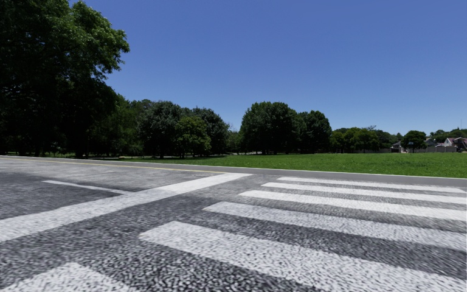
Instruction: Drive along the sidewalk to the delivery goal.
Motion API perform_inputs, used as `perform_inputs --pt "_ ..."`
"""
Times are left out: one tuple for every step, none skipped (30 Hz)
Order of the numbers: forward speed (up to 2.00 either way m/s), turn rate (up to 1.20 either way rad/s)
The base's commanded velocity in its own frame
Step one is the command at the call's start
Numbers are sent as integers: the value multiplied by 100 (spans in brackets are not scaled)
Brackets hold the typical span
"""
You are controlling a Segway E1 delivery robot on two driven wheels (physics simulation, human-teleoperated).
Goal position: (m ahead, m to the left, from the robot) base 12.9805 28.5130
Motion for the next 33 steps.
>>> perform_inputs --pt "0 0" --pt "0 0" --pt "0 0" --pt "0 0" --pt "0 0" --pt "0 0" --pt "0 0" --pt "0 0" --pt "0 0" --pt "0 0" --pt "0 0" --pt "0 0" --pt "0 0" --pt "0 0" --pt "0 0" --pt "0 0" --pt "0 0" --pt "0 0" --pt "0 0" --pt "0 0" --pt "0 0" --pt "0 0" --pt "0 0" --pt "0 0" --pt "0 0" --pt "0 0" --pt "0 0" --pt "0 0" --pt "0 0" --pt "0 0" --pt "4 0" --pt "4 0" --pt "0 0"
